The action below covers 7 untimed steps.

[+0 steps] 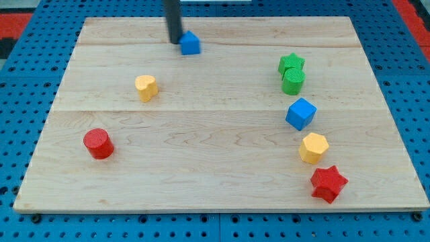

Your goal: Move the blue traingle closer to green star

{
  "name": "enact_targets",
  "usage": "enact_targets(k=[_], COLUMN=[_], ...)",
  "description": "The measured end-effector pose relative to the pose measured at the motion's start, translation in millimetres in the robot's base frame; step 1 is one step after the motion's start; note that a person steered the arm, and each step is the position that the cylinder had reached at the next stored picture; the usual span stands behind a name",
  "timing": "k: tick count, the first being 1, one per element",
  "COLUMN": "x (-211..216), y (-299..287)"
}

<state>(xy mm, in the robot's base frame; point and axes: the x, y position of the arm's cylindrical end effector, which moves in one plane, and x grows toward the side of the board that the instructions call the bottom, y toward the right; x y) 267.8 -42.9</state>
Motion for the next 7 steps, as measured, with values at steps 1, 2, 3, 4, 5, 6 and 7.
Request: enact_targets(k=[1,2,3,4,5,6,7], x=[9.9,18.5,19.3,45.3,95.1,87.5,68.7], y=[60.9,114.5,69.1,2.3,2.6,30.7,70.7])
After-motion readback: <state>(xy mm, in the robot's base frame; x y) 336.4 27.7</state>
